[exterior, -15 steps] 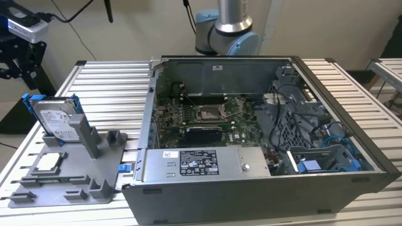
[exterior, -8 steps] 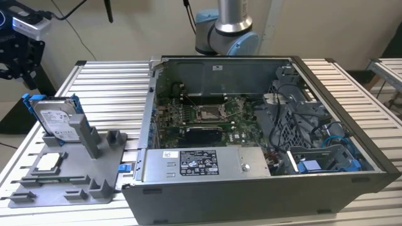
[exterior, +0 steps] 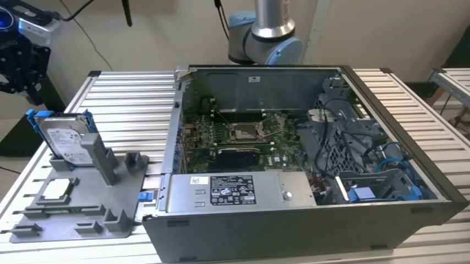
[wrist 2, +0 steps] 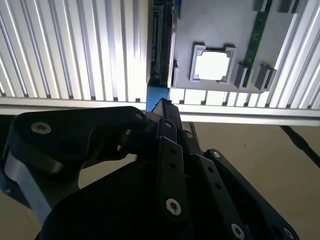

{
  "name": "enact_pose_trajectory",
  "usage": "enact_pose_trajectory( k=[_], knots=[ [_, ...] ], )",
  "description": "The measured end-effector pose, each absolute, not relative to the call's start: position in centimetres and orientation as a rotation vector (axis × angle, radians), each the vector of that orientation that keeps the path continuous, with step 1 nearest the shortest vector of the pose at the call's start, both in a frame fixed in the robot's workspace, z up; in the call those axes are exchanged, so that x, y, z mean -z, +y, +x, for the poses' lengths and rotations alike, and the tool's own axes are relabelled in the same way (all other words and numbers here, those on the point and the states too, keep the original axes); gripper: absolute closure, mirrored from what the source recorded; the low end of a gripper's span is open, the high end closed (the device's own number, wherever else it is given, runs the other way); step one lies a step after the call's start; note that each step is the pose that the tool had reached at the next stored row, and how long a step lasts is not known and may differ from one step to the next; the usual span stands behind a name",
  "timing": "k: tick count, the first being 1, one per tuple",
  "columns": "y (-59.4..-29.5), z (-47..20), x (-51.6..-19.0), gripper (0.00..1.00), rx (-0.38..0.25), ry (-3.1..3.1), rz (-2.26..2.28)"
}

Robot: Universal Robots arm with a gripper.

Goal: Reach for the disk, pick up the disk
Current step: 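Pick up the disk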

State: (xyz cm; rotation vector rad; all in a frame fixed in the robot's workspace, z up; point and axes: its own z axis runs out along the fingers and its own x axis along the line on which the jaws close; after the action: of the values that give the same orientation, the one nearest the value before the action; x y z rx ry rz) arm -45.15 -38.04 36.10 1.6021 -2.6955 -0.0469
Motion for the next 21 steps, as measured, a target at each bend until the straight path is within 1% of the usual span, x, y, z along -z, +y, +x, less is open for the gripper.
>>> enact_pose_trajectory(
  k=[11, 21],
  knots=[
    [-38.04, -45.15, -36.05, 1.00, 0.024, -2.569, 1.787],
    [-37.96, -45.17, -36.00, 1.00, 0.018, -2.464, 1.932]
  ],
)
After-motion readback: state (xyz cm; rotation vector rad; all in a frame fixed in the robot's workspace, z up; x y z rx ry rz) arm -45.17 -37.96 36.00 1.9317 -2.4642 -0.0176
